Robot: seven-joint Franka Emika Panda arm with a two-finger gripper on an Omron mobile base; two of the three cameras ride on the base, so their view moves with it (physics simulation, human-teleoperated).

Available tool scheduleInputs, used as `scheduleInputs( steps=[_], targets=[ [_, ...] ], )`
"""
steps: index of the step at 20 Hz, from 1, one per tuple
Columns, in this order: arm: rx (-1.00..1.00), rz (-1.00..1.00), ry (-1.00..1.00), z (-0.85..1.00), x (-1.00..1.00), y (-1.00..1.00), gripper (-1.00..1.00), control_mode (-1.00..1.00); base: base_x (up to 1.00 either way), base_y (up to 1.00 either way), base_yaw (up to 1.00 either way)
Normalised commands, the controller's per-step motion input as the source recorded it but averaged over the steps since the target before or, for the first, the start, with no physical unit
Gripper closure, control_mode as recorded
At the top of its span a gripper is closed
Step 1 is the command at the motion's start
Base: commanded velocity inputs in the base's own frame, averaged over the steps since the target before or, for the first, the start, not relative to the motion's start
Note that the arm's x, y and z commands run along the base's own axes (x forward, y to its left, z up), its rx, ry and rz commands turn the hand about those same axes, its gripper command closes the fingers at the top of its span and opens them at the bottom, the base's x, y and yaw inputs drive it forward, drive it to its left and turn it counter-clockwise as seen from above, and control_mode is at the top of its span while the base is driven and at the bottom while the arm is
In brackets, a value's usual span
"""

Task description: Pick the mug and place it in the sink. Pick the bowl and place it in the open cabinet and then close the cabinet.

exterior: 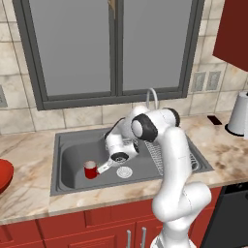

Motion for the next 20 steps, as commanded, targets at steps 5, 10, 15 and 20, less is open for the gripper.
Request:
scheduleInputs(
  steps=[5,10,15,20],
  targets=[
    [0.0,-0.03,-0.05,0.61,-0.48,-0.04,-1.0,-1.0,0.0,0.0,0.0],
    [0.0,-0.06,-0.01,0.98,-0.21,0.0,-1.0,-1.0,0.0,0.0,0.0],
    [-0.02,-0.08,0.0,1.0,-0.15,-0.03,-1.0,-1.0,0.0,0.0,0.0],
    [-0.12,-0.06,0.0,1.0,-0.12,0.0,-1.0,-1.0,0.0,0.0,0.0]
  ],
)
